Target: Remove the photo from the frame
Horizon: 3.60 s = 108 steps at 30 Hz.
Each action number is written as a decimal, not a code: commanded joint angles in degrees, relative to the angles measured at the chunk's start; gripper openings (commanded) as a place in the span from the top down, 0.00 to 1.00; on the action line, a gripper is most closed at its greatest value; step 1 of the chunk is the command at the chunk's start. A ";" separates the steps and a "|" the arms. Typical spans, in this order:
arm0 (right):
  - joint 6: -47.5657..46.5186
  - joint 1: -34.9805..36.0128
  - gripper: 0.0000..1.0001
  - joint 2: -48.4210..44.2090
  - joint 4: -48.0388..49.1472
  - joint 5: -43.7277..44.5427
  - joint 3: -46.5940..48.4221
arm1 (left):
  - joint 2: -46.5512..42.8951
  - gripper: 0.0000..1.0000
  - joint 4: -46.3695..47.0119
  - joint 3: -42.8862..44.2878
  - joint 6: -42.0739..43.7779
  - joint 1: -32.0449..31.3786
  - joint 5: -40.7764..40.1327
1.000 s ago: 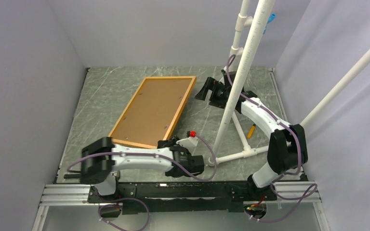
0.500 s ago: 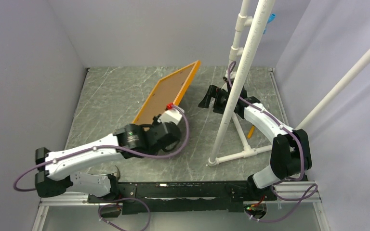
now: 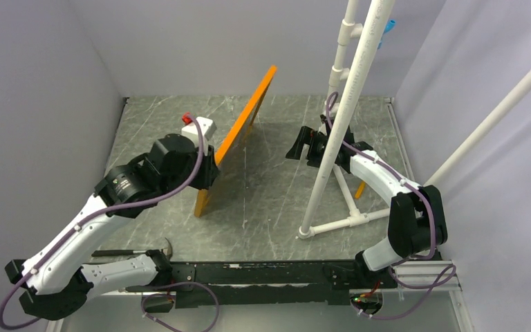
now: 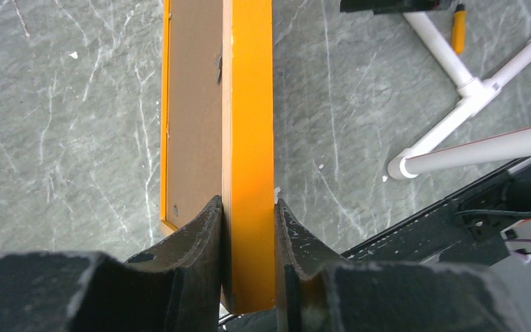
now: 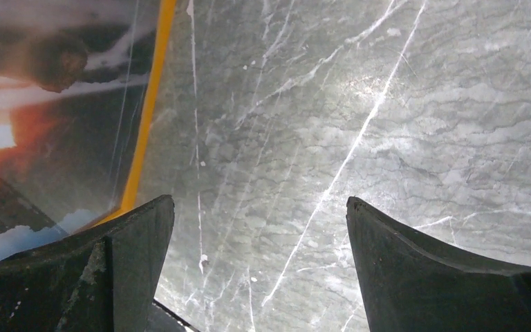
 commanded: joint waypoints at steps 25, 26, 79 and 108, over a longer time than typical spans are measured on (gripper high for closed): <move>-1.65 -0.17 0.05 -0.51 0.87 3.53 -3.00 | -10.08 1.00 35.54 -19.89 -18.77 45.79 52.63; -1.68 -0.16 0.05 -0.48 0.87 3.58 -3.13 | -10.12 1.00 37.80 -21.88 -20.23 47.21 53.85; -15.79 -4.33 0.05 -3.54 0.81 9.17 -8.60 | 30.84 1.00 121.23 -69.97 -53.07 23.79 53.93; -20.42 -4.52 0.20 7.91 2.83 12.14 1.82 | 20.66 0.36 66.70 -57.93 -30.52 21.28 41.72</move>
